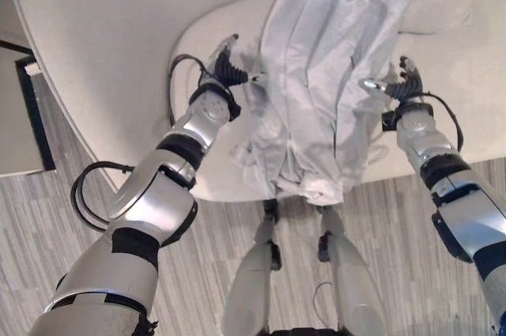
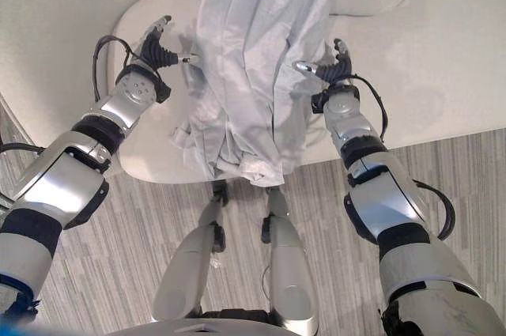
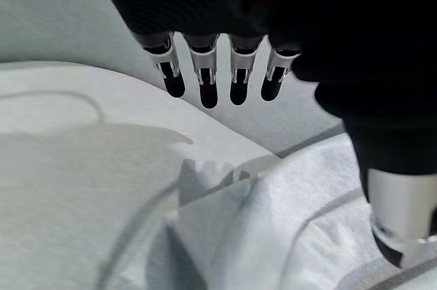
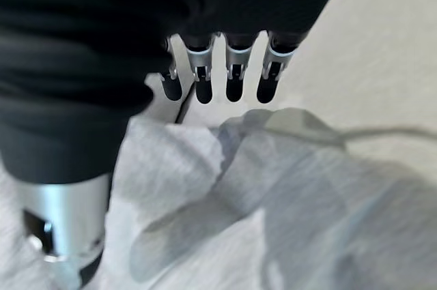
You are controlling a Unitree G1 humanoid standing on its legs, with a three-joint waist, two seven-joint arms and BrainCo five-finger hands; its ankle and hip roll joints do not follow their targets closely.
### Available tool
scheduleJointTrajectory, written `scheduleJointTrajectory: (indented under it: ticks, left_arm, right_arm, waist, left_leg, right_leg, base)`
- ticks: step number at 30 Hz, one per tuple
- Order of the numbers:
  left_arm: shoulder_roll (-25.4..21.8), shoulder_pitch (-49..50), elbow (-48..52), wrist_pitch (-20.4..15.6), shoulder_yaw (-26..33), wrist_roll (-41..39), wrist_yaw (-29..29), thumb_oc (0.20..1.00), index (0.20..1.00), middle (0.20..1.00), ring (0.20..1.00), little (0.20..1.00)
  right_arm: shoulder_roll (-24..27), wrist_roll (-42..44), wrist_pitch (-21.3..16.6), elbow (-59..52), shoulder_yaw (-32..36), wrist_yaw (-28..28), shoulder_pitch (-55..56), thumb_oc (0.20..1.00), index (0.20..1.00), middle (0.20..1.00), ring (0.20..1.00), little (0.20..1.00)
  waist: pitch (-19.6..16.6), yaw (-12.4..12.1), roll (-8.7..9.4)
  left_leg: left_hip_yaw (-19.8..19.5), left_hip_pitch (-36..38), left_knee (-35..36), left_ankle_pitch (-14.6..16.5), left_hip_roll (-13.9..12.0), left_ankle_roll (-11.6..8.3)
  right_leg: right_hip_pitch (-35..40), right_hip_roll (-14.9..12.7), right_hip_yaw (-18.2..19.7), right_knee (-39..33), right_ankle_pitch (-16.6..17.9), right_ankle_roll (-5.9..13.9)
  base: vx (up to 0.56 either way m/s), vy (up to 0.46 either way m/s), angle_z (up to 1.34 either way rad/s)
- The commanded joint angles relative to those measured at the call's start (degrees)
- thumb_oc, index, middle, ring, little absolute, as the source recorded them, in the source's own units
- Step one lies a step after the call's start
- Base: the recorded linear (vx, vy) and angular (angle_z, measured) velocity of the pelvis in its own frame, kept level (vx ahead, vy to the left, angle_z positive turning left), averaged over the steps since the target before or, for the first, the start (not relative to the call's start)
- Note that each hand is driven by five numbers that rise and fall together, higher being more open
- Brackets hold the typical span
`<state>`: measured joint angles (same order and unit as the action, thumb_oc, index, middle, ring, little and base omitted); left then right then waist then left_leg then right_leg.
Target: Hang the clothes on the sofa on the clothes rack.
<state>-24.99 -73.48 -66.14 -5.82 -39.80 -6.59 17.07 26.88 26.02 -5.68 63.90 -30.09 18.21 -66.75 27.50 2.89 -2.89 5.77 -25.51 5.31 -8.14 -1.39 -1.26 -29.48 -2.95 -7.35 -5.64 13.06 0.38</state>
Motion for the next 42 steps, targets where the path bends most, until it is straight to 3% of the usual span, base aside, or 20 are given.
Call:
scheduleJointTrajectory:
  ticks: [1, 27, 42]
  left_arm:
    - [-0.7, -5.2, -4.9, -0.4, -1.0, -2.0, 0.1, 1.000, 1.000, 1.000, 1.000, 1.000]
    - [-3.7, -20.4, -4.9, -0.6, -9.2, -5.8, 0.0, 1.000, 1.000, 1.000, 1.000, 1.000]
    - [-5.7, -24.8, -5.8, -0.8, -12.7, -5.9, 0.3, 1.000, 1.000, 1.000, 1.000, 1.000]
  right_arm:
    - [-0.6, 2.0, -1.8, 3.0, -1.1, 0.1, -3.2, 1.000, 1.000, 1.000, 1.000, 1.000]
    - [-0.4, 12.2, -5.9, -3.2, -4.4, 1.8, -12.0, 1.000, 1.000, 1.000, 1.000, 1.000]
    - [1.7, 12.3, -7.7, -8.0, -6.4, 3.9, -16.8, 1.000, 1.000, 1.000, 1.000, 1.000]
  waist:
    - [-1.8, -0.2, 0.79]
    - [-2.7, 0.9, 0.14]
    - [-3.4, 1.5, 0.29]
  left_leg:
    - [-3.3, -1.9, -0.3, -0.7, -2.0, -4.17]
    - [-3.6, -5.5, -0.3, -1.2, -1.6, -4.26]
    - [-3.2, -7.2, -0.3, -1.3, -1.8, -4.22]
  right_leg:
    - [0.8, -6.1, 2.1, 0.6, -1.4, 9.63]
    - [-3.4, -5.3, 3.4, 0.6, -0.6, 9.63]
    - [-5.5, -5.0, 4.1, 0.6, -0.2, 9.65]
  base:
    - [0.00, 0.000, 0.00]
    - [0.00, -0.005, -0.02]
    - [0.00, -0.001, 0.00]
